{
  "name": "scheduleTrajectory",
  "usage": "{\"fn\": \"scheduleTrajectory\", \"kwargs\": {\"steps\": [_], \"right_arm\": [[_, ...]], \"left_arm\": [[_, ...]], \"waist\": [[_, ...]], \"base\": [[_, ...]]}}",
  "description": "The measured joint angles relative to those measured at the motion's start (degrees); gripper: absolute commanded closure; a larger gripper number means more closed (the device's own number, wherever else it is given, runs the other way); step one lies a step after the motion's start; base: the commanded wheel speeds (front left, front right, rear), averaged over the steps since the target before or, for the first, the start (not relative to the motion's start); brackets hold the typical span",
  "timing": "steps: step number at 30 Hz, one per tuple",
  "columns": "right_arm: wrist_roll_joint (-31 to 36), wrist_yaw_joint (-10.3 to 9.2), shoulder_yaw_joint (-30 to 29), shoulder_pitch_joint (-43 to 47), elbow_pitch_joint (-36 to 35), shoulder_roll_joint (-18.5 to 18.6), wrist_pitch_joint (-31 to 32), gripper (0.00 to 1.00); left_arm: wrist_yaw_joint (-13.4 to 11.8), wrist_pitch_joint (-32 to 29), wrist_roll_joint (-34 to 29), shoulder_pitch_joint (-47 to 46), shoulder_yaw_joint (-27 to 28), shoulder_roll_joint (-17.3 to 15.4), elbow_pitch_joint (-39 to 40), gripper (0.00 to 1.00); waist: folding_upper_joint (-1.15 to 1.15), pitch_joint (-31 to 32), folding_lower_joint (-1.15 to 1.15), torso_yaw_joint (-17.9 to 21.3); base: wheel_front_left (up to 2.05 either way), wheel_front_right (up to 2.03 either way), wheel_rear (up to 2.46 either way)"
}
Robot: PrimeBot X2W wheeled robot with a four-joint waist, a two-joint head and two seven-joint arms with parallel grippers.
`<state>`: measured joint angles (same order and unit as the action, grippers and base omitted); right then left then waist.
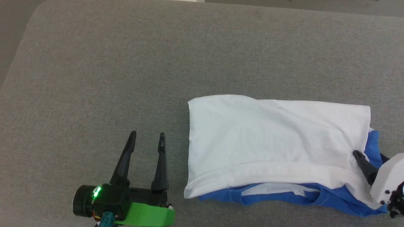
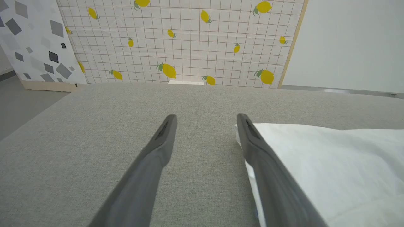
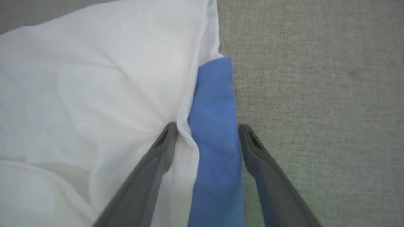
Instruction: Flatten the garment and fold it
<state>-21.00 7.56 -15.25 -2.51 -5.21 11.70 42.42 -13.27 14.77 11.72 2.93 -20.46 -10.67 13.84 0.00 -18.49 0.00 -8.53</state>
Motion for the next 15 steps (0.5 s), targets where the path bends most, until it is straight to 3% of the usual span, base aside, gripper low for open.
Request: {"fn": "scheduleTrajectory", "kwargs": {"steps": [7, 8, 9, 15], "right_arm": [[-1.9, 0.01, -0.7, -1.5, 1.1, 1.1, 3.6, 0.02], [-2.5, 0.01, -1.0, -1.6, 1.2, 0.7, 4.1, 0.90], [-3.1, 0.01, -1.3, -1.7, 1.1, 0.5, 4.5, 1.00], [-4.3, 0.01, -2.2, -2.4, 1.6, -2.2, 4.1, 1.00]], "left_arm": [[2.3, 0.0, -0.4, -1.5, 0.7, 1.6, -1.1, 0.00], [2.7, 0.0, -0.4, -1.7, 0.8, 1.7, -1.4, 0.00], [3.0, 0.0, -0.6, -1.9, 0.9, 1.8, -1.6, 0.00], [4.1, 0.0, -0.7, -1.8, 2.2, 2.2, -2.4, 0.00]], "waist": [[0.00, -2.2, 0.00, -1.6], [0.00, -2.4, 0.00, -1.8], [0.00, -2.6, 0.00, -2.0], [0.00, -1.6, 0.00, -2.2]], "base": [[0.00, 0.00, 0.00], [0.00, 0.00, 0.00], [0.00, 0.00, 0.00], [0.00, 0.00, 0.00]]}}
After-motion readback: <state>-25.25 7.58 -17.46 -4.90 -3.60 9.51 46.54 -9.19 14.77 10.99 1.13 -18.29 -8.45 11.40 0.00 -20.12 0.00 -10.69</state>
